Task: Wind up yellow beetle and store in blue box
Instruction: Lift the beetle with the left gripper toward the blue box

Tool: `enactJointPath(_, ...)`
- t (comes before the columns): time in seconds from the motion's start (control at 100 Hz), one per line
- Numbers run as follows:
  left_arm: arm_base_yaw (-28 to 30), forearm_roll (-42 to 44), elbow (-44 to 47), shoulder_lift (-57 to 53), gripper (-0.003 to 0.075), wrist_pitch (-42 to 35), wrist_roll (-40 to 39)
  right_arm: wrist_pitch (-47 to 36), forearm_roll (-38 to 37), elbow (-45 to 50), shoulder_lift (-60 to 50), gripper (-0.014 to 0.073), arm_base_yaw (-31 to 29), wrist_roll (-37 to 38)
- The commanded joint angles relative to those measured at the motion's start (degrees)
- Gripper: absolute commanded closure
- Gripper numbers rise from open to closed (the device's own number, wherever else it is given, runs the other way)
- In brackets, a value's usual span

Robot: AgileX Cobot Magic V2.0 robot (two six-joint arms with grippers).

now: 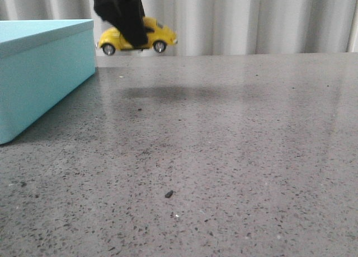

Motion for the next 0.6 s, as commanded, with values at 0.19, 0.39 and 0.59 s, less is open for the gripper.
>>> enactJointPath(0.19,2.2,0.3,-10.2,-4.9,0.0627,3.6,-4.0,-4.4,-1.3,-1.1,0.2,0.0655,-0.1,0.0)
enactJointPath(0.39,8.3,0.3,-11.2,-8.9,0.0627,7.3,-7.9,-4.3,-1.3,-1.1,0.2,0.0655,-0.1,0.0)
enactJointPath(0.59,16.4,-1.4,-11.2,-11.2,0.0627,12.7,-10.8,-4.0,-1.3,-1.1,0.2,0.0655,-0.1,0.0)
